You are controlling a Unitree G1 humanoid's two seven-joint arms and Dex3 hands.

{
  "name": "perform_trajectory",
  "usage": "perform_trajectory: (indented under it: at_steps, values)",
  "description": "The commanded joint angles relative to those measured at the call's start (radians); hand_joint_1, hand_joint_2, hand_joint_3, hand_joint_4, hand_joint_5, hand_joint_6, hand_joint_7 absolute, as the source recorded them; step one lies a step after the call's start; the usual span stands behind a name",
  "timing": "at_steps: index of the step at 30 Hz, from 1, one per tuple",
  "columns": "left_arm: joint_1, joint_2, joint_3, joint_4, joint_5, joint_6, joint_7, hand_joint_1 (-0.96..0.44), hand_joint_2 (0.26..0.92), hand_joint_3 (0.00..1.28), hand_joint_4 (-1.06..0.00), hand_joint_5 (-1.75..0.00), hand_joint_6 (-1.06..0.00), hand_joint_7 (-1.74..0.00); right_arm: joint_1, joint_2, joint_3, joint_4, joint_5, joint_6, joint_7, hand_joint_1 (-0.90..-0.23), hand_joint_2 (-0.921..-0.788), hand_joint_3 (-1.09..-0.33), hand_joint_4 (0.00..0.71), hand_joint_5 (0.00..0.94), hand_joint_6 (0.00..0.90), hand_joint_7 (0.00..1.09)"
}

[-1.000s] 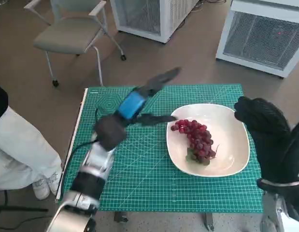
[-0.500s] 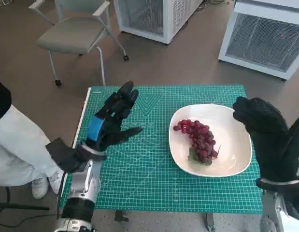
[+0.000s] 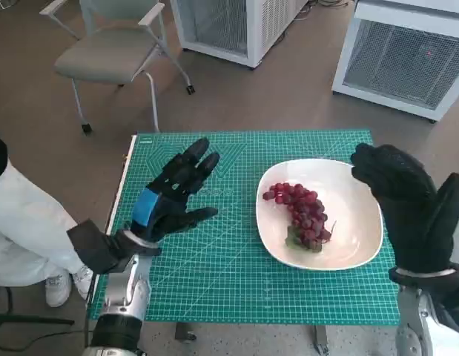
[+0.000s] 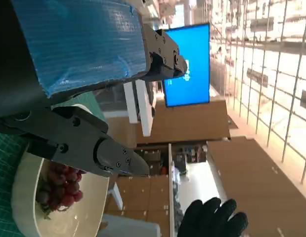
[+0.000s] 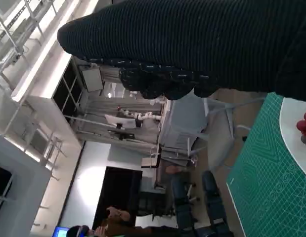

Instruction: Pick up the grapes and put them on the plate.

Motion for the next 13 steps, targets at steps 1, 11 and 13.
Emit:
perform_trajectory:
  at_steps: [1, 11, 13]
  values:
    - [0.031, -0.017, 0.000, -0.033, 0.008, -0.006, 0.018, -0.23, 0.888, 0.00, -0.31, -0.01, -0.36, -0.01, 0.006, -0.011, -0.001, 0.019, 0.009, 0.014, 0.017, -0.314, -0.921, -0.596, 0.410, 0.864, 0.268, 1.01]
    - [0.049, -0.019, 0.003, -0.062, 0.007, 0.002, 0.031, -0.24, 0.891, 0.00, -0.31, 0.00, -0.37, -0.01, 0.002, -0.016, -0.004, 0.029, 0.011, 0.012, 0.031, -0.314, -0.921, -0.595, 0.404, 0.866, 0.267, 1.01]
    - [0.052, -0.019, 0.003, -0.069, 0.004, 0.005, 0.030, -0.24, 0.892, 0.00, -0.31, 0.00, -0.37, -0.01, 0.002, -0.016, -0.004, 0.029, 0.010, 0.012, 0.032, -0.314, -0.921, -0.595, 0.404, 0.866, 0.267, 1.01]
